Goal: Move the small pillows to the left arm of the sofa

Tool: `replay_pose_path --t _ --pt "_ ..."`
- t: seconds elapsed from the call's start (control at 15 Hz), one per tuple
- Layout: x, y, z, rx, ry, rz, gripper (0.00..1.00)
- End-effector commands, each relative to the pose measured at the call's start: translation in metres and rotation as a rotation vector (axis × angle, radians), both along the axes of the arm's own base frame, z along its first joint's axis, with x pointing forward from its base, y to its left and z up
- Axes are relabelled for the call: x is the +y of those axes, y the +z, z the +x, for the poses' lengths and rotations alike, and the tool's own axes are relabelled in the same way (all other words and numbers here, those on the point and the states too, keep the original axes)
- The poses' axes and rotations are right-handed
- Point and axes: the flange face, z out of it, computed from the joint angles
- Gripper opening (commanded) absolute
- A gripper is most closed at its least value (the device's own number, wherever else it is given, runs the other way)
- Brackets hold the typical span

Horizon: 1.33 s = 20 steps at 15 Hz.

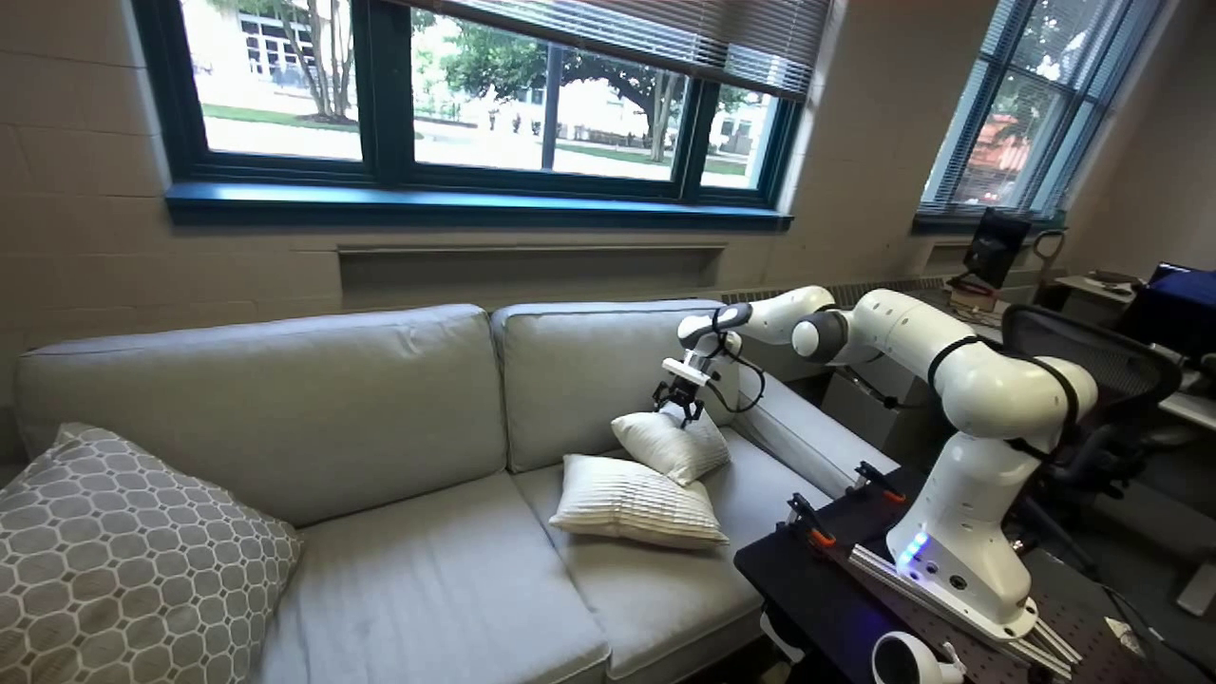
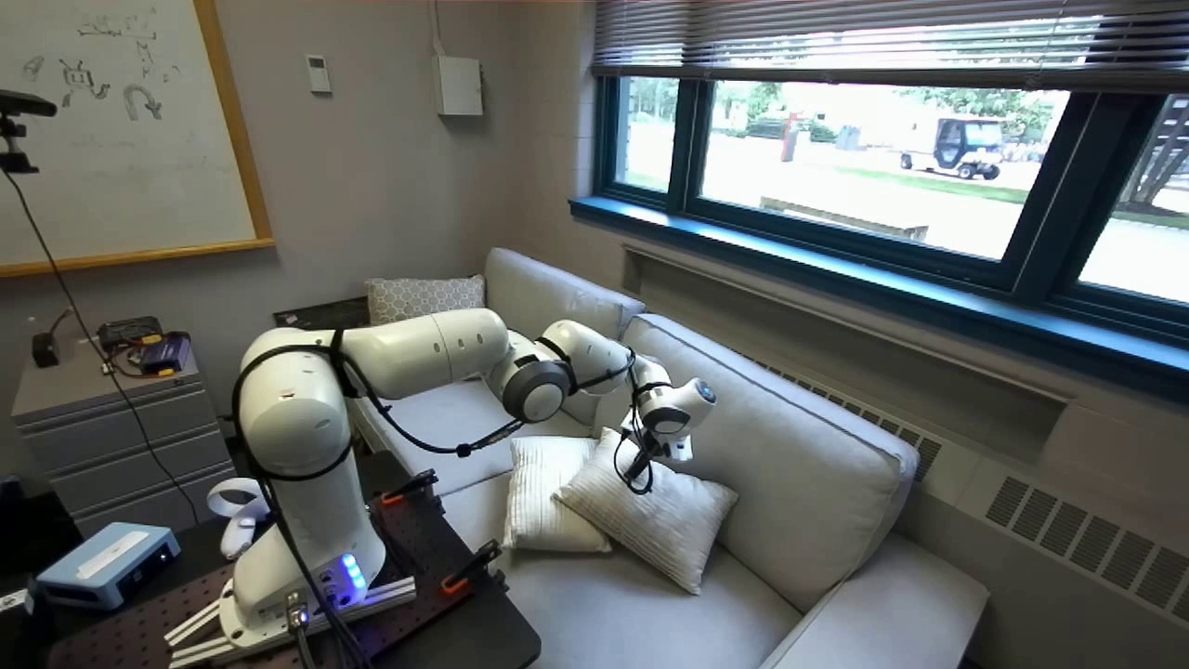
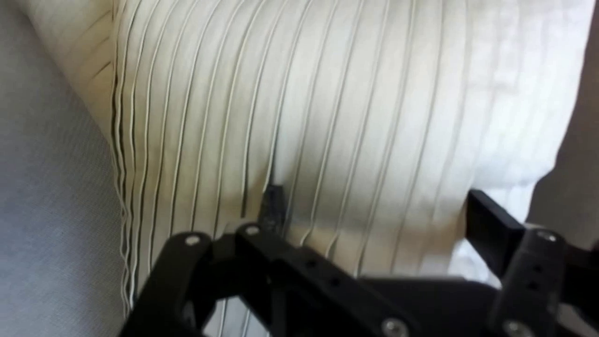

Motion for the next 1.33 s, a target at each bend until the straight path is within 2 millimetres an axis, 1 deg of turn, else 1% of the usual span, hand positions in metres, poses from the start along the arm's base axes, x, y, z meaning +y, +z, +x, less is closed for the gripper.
replay_pose_path --t 0.0,0.07,0.13,0.4,0.6,0.8,0.93,1.07,1.27 --pt "0.01 -0.003 -0.002 0.036 -0.052 0.008 0.67" --pt "0.012 -0.005 -0.002 0.042 -0.056 0.002 0.56" --pt "0.013 -0.005 -0.003 0.048 -0.061 -0.001 0.5" --pt "0.012 -0.008 -0.005 0.066 -0.084 -0.015 0.2" --pt "0.014 -0.009 -0.005 0.075 -0.097 -0.028 0.01" --pt "0.023 -0.005 0.001 0.062 -0.128 -0.052 0.0" --pt "0.034 0.002 0.008 0.041 -0.144 -0.067 0.01" --pt "0.047 0.018 0.022 -0.01 -0.167 -0.087 0.01" --pt "0.06 0.044 0.045 -0.12 -0.23 -0.134 0.01"
